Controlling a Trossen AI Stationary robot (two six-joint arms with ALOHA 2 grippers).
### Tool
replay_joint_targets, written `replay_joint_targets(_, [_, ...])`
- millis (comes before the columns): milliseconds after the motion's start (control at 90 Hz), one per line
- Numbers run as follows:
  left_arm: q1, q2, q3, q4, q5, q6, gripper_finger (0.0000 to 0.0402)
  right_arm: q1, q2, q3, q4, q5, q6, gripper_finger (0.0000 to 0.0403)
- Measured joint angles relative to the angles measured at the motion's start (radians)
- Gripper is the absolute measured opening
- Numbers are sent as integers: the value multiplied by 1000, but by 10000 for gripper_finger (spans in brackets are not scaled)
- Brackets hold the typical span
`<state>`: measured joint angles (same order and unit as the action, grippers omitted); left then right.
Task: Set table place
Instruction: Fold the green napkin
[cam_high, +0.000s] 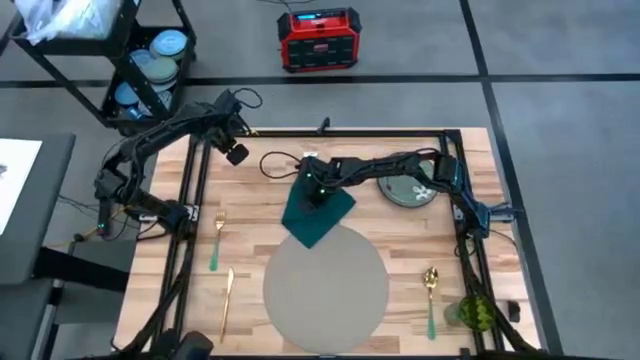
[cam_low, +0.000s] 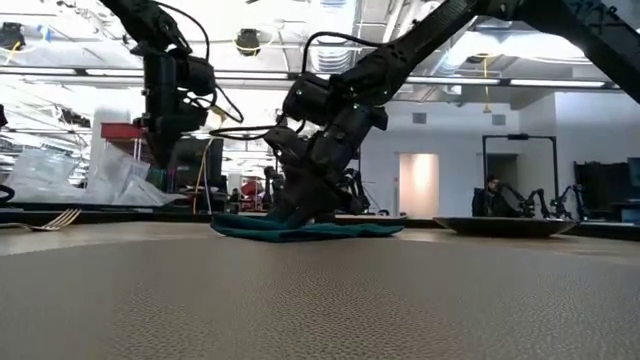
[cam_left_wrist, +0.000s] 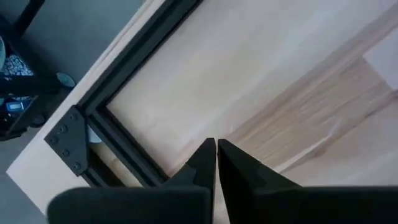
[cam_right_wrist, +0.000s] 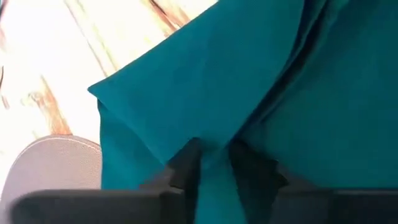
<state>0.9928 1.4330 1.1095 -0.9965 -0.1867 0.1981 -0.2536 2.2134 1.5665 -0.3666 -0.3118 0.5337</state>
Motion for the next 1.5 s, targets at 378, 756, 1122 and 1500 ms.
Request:
replay_joint_targets(378, [0, 0, 0, 10, 0, 2, 0, -57, -17, 0, -40, -66, -31, 0])
replay_joint_targets(756, [0, 0, 0, 60, -1, -3, 0, -108, -53, 1, -147, -54, -122, 0])
replay_joint_targets(1122, [0, 0, 0, 71, -1, -18, 0, -51, -51, 71, 129, -218, -124, 0])
replay_joint_targets(1500, [0, 0, 0, 71, 27, -53, 0, -52, -48, 65, 178, -164, -213, 73])
